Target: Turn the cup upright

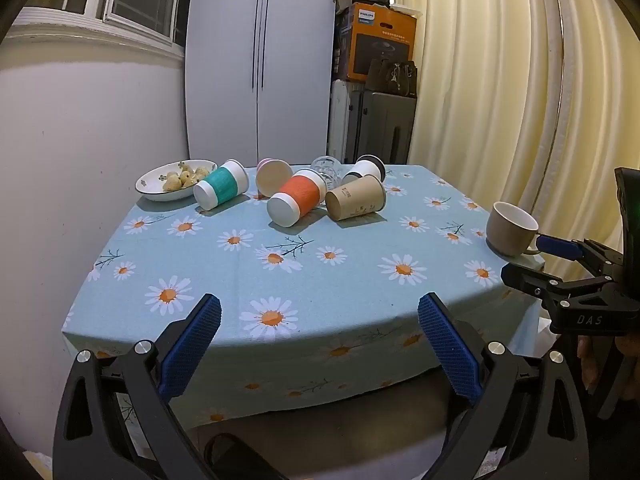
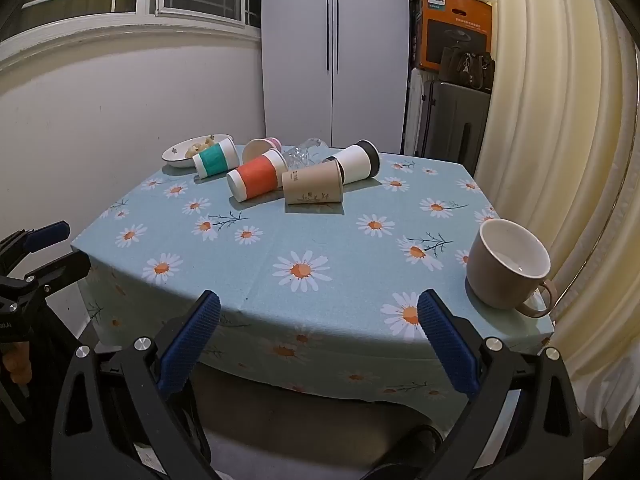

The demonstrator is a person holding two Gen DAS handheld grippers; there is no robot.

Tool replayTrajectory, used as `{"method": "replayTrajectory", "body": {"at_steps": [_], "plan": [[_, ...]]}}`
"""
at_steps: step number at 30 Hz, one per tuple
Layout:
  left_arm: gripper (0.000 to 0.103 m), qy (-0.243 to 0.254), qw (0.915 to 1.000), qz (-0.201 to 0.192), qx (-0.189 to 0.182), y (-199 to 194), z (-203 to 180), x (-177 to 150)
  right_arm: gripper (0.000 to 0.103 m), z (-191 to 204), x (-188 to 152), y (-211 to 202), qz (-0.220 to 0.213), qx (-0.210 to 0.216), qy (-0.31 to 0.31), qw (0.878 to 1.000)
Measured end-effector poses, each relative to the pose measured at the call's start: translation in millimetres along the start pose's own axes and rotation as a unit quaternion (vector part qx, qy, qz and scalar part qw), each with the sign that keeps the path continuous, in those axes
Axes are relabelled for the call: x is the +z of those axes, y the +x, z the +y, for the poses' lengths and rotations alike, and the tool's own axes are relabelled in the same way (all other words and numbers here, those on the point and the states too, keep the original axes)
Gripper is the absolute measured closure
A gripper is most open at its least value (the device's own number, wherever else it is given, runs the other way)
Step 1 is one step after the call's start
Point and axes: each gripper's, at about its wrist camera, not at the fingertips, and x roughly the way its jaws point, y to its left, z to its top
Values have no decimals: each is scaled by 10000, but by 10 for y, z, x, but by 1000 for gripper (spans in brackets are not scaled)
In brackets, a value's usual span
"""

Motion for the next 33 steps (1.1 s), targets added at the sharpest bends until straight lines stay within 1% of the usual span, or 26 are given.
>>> {"method": "replayTrajectory", "body": {"at_steps": [33], "plan": [[7,-25,10000,14,-6,2,7,-12,5,8,-10,10,5,-4,4,10000]]}}
